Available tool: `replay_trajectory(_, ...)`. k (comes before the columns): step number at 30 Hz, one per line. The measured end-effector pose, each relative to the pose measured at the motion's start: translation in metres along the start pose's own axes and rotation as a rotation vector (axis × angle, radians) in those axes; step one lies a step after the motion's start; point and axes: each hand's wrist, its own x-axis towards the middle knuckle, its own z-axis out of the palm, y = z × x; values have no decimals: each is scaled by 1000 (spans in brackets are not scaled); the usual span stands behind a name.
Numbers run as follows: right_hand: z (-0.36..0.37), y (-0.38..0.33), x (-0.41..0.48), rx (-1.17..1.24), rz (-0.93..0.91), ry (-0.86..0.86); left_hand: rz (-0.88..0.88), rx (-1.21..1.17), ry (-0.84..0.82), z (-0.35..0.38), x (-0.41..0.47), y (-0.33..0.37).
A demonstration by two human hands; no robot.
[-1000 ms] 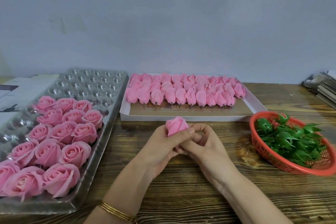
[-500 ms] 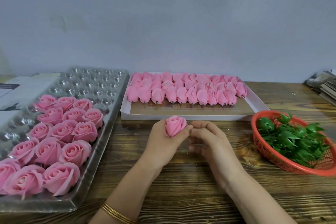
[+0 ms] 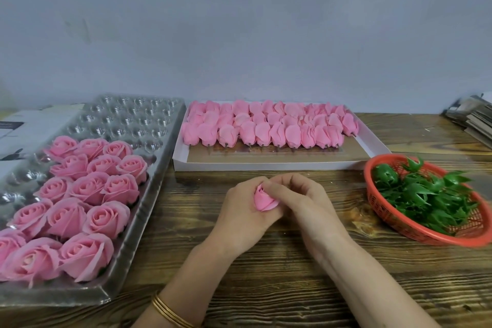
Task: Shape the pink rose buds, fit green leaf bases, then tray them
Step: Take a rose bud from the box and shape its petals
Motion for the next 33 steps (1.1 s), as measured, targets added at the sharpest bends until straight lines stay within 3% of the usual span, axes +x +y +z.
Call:
replay_trajectory(8, 3, 9, 3, 66, -7, -32, -38, -3, 22, 1, 1, 0)
replay_trajectory(14, 8, 12, 9, 299, -21, -61, -123, -208, 217, -3, 7, 0)
replay_trajectory(19, 18, 17, 2, -25, -116, -104, -182, -494, 218, -4, 7, 4)
replay_trajectory(26, 26, 10, 10, -313, -230, -38, -217, -572, 220, -3, 12, 2)
replay_trajectory(33, 19, 17, 7, -5, -113, -160, -273, -589, 78, -10, 13, 3)
